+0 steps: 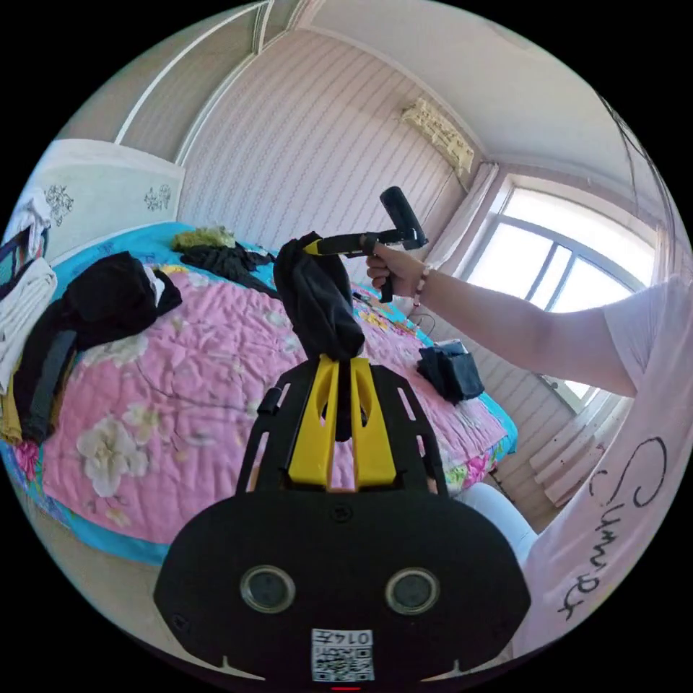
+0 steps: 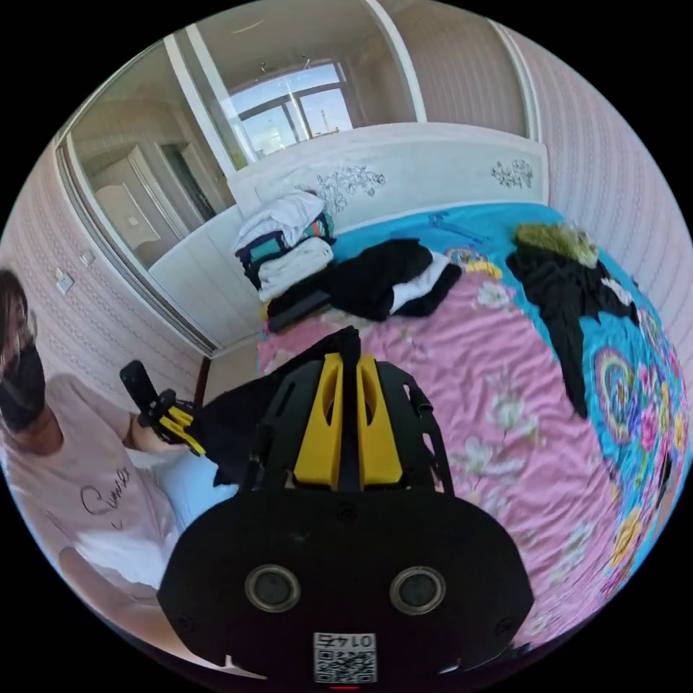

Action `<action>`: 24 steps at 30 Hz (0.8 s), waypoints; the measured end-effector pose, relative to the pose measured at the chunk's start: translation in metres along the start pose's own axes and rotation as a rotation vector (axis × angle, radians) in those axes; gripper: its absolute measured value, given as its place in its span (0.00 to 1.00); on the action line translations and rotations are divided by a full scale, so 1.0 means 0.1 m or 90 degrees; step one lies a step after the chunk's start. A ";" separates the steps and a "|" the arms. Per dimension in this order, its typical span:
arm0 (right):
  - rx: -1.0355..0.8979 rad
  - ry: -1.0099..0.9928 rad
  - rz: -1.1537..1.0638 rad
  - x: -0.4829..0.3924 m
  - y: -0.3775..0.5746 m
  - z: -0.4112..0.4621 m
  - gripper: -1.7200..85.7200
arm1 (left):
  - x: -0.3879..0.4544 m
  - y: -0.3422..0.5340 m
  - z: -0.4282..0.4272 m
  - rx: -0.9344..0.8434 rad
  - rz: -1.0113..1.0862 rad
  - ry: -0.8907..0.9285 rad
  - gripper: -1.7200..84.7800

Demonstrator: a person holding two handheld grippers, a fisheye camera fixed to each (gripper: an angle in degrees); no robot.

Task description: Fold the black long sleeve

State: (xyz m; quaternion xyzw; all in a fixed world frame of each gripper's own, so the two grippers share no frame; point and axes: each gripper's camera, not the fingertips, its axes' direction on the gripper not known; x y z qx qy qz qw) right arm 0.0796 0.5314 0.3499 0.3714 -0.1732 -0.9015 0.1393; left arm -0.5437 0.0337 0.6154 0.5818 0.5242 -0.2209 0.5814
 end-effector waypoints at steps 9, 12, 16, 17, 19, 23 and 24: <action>-0.022 0.142 0.040 -0.34 -3.10 1.32 0.14 | -2.60 -0.75 -0.81 0.083 -0.247 -0.328 0.08; -0.052 0.136 0.012 -0.22 -2.80 1.87 0.13 | -2.87 -0.33 -0.96 0.041 -0.249 -0.260 0.07; -0.123 0.045 0.060 0.13 -1.62 2.29 0.11 | -2.37 0.30 -0.96 -0.046 -0.158 -0.247 0.05; -0.131 0.005 0.093 0.20 -1.20 2.29 0.11 | -2.24 0.47 -0.96 -0.059 -0.173 -0.226 0.03; -0.158 -0.037 0.134 0.23 -0.55 2.24 0.11 | -2.02 0.67 -0.95 -0.075 -0.184 -0.203 0.03; -0.231 -0.050 0.238 0.04 0.89 1.86 0.10 | -1.46 0.85 -0.94 -0.090 -0.138 -0.217 0.02; -0.232 -0.051 0.261 0.00 1.07 1.79 0.10 | -1.40 0.85 -0.91 -0.096 -0.132 -0.220 0.03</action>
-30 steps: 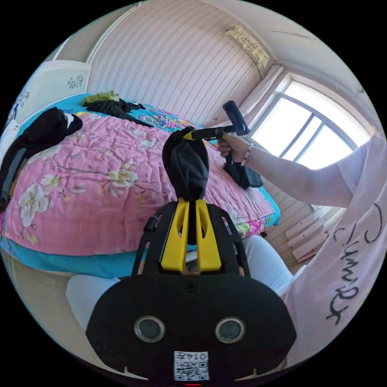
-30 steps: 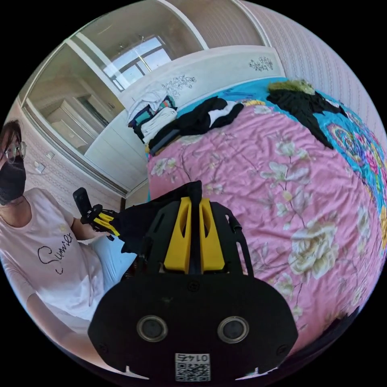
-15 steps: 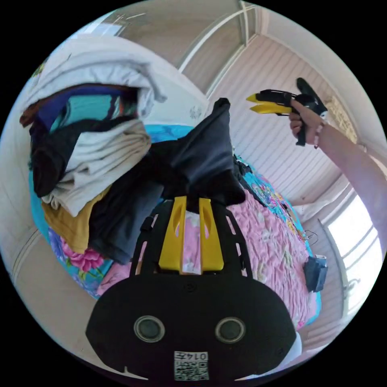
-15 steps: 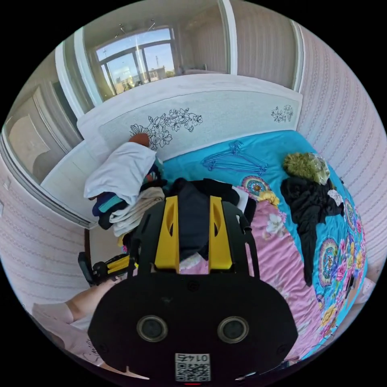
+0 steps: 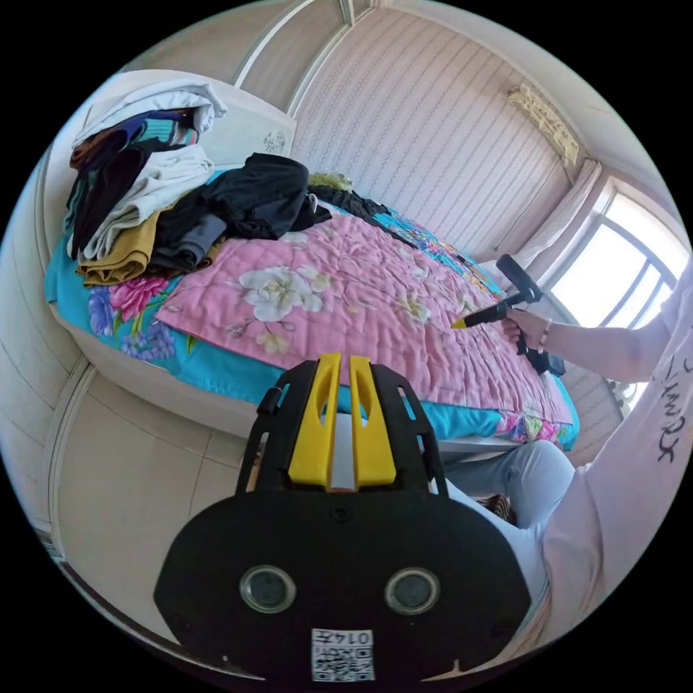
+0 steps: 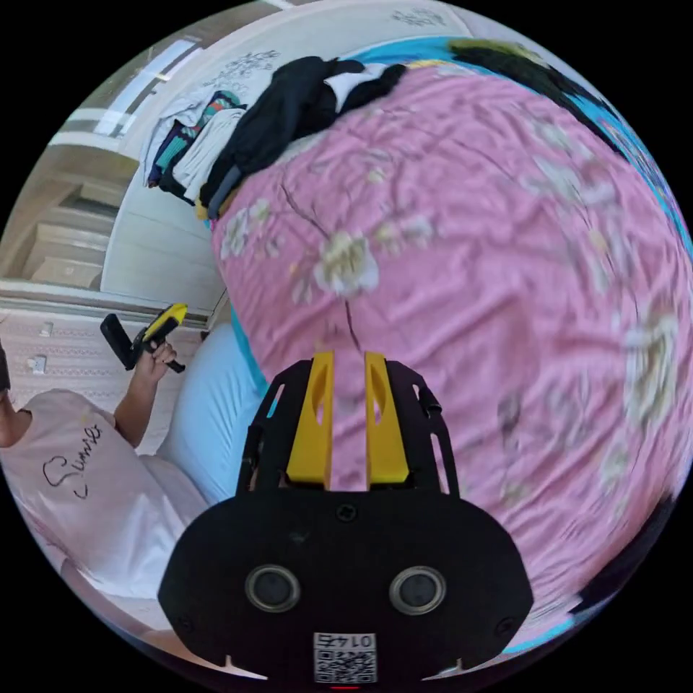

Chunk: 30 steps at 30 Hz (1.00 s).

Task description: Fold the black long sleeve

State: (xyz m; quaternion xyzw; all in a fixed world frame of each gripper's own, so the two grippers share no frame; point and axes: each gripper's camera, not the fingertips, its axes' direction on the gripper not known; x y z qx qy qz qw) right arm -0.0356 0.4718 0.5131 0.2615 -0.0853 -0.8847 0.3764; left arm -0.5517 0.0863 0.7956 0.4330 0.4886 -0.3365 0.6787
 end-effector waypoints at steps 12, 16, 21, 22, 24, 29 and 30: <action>0.159 0.012 0.019 0.08 0.17 -0.55 0.16 | 0.29 -1.00 0.76 0.091 0.015 -0.130 0.14; 0.213 -0.016 -0.119 -0.24 -1.46 -0.68 0.19 | 0.28 -1.79 1.55 0.074 0.067 -0.217 0.14; 0.261 -0.084 -0.124 -0.47 -3.00 -0.58 0.22 | 0.05 -2.41 2.70 -0.040 0.042 -0.287 0.13; 0.250 -0.106 -0.099 -0.48 -3.27 -0.50 0.20 | -0.04 -2.49 2.95 -0.096 0.013 -0.290 0.11; 0.198 -0.138 -0.078 -0.52 -3.55 -0.37 0.17 | -0.06 -2.58 3.12 -0.117 0.012 -0.278 0.07; 0.163 -0.119 -0.289 -1.44 -3.71 -0.73 0.13 | 0.06 -2.79 2.99 -0.089 -0.003 -0.235 0.02; 0.159 -0.117 -0.320 -1.57 -3.73 -0.80 0.13 | 0.10 -2.84 2.93 -0.074 0.000 -0.236 0.02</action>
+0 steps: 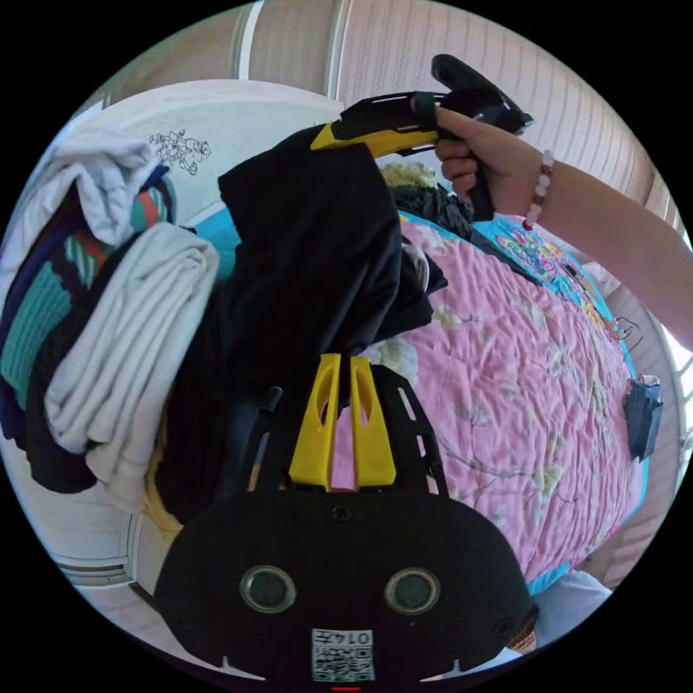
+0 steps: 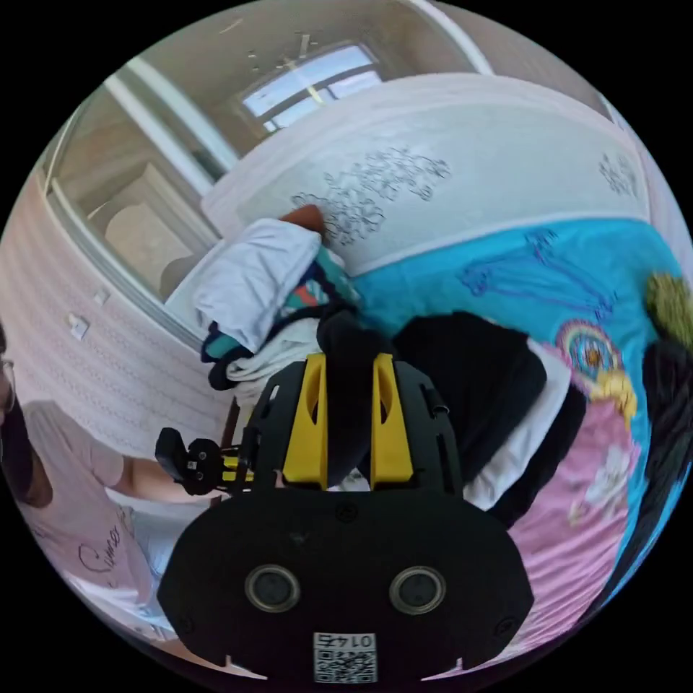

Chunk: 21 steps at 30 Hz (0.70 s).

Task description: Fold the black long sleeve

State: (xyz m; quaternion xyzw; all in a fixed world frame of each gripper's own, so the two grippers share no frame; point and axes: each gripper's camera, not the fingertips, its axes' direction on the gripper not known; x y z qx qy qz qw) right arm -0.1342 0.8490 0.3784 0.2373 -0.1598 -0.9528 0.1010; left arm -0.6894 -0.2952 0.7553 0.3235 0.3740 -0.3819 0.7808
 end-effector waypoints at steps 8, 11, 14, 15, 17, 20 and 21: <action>-0.007 0.018 0.053 -0.06 -0.78 -0.50 0.14 | 0.69 -0.78 0.00 0.100 0.069 0.005 0.04; -0.086 0.092 0.202 0.35 -0.45 -0.26 0.14 | 0.92 -0.75 0.64 0.022 0.043 -0.022 0.06; -0.060 0.045 0.242 0.23 0.23 -0.48 0.05 | 1.24 -0.40 0.78 -0.030 0.051 0.024 0.06; -0.053 0.003 0.232 0.15 0.41 -0.55 0.04 | 1.32 -0.31 0.72 -0.021 0.057 0.044 0.05; -0.068 -0.103 0.214 -0.42 1.31 -0.80 0.03 | 1.77 0.13 0.39 -0.024 0.104 0.160 0.04; -0.127 -0.097 0.291 -1.54 2.76 -1.17 0.02 | 2.50 0.67 -0.21 -0.057 0.182 0.260 0.03; -0.144 -0.086 0.323 -1.78 3.05 -1.26 0.02 | 2.64 0.77 -0.34 -0.056 0.203 0.267 0.03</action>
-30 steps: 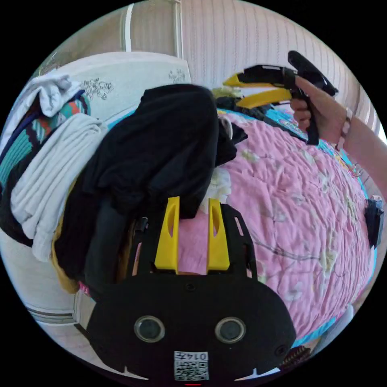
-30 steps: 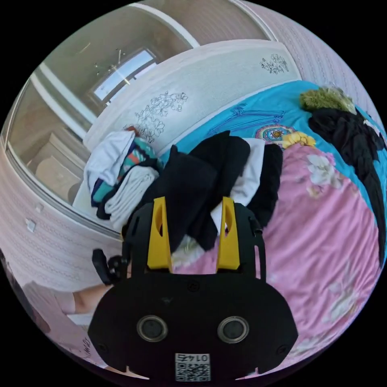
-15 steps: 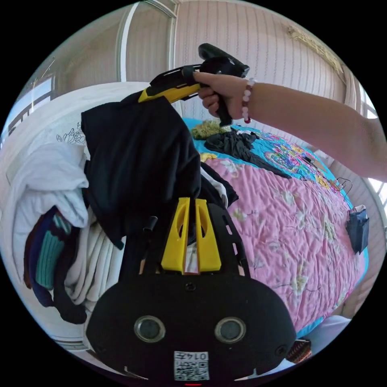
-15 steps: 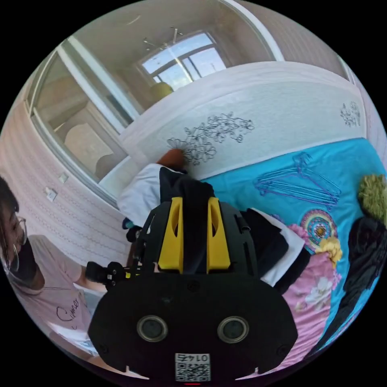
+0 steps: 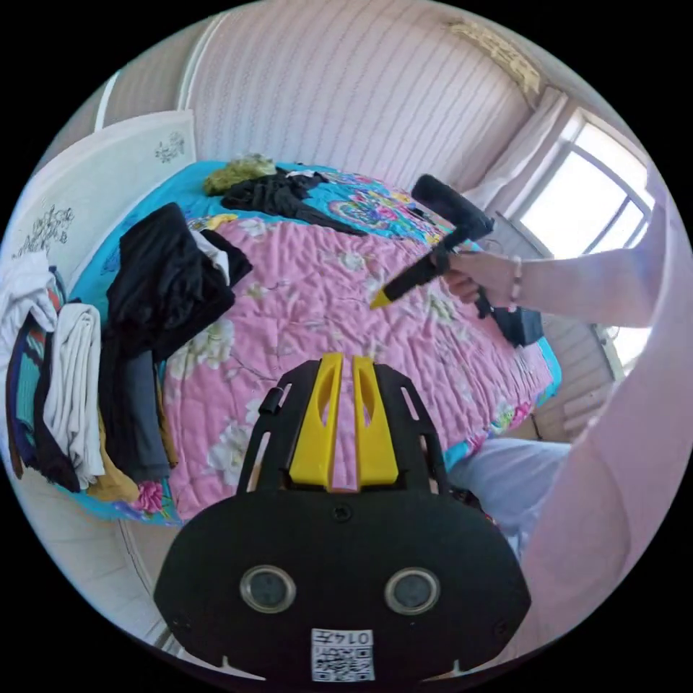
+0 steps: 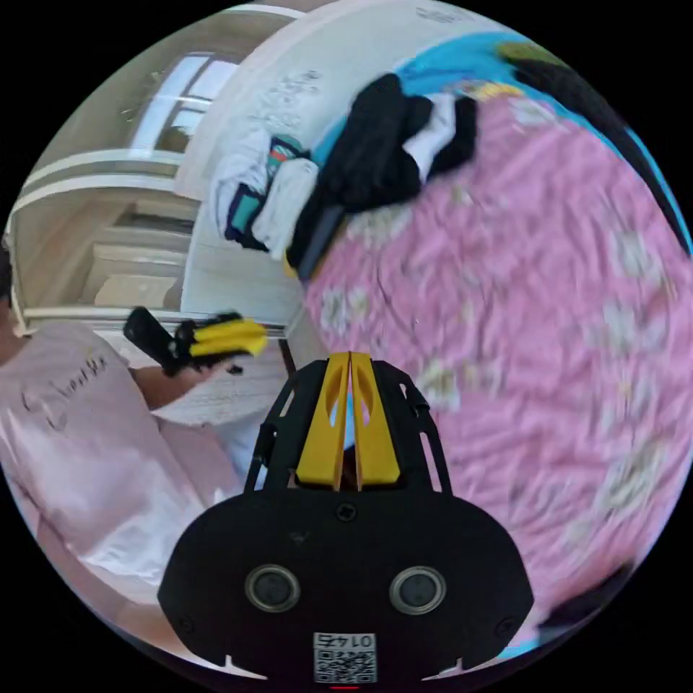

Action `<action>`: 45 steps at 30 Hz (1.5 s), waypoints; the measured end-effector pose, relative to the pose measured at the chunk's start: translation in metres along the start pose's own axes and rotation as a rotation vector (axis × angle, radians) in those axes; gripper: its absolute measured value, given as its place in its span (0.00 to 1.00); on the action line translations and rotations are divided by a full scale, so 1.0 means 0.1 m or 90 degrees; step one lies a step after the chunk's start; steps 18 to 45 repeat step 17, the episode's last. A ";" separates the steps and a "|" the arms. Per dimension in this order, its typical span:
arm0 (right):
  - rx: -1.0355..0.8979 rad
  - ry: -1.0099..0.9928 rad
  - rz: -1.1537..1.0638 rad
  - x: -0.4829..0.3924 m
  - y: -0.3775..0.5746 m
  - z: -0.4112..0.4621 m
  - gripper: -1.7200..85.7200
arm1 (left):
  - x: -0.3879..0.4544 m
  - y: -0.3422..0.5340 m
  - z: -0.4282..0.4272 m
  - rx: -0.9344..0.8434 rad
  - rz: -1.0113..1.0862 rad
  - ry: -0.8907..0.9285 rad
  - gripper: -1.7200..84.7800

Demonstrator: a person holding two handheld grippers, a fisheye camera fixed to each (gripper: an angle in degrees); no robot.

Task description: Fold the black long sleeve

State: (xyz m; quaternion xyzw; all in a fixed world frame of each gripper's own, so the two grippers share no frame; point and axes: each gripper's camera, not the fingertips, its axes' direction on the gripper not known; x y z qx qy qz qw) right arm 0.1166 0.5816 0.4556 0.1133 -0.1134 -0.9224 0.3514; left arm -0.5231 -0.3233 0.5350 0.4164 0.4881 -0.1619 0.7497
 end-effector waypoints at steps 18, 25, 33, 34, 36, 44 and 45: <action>0.341 0.561 0.221 -1.80 5.44 -1.83 0.02 | 4.24 -0.82 0.45 0.193 0.150 -0.113 0.11; 0.341 0.561 0.221 -1.80 5.44 -1.83 0.02 | 4.24 -0.82 0.45 0.193 0.150 -0.113 0.11; 0.341 0.561 0.221 -1.80 5.44 -1.83 0.02 | 4.24 -0.82 0.45 0.193 0.150 -0.113 0.11; 0.341 0.561 0.221 -1.80 5.44 -1.83 0.02 | 4.24 -0.82 0.45 0.193 0.150 -0.113 0.11; 0.341 0.561 0.221 -1.80 5.44 -1.83 0.02 | 4.24 -0.82 0.45 0.193 0.150 -0.113 0.11; 0.341 0.561 0.221 -1.80 5.44 -1.83 0.02 | 4.24 -0.82 0.45 0.193 0.150 -0.113 0.11; 0.341 0.561 0.221 -1.80 5.44 -1.83 0.02 | 4.24 -0.82 0.45 0.193 0.150 -0.113 0.11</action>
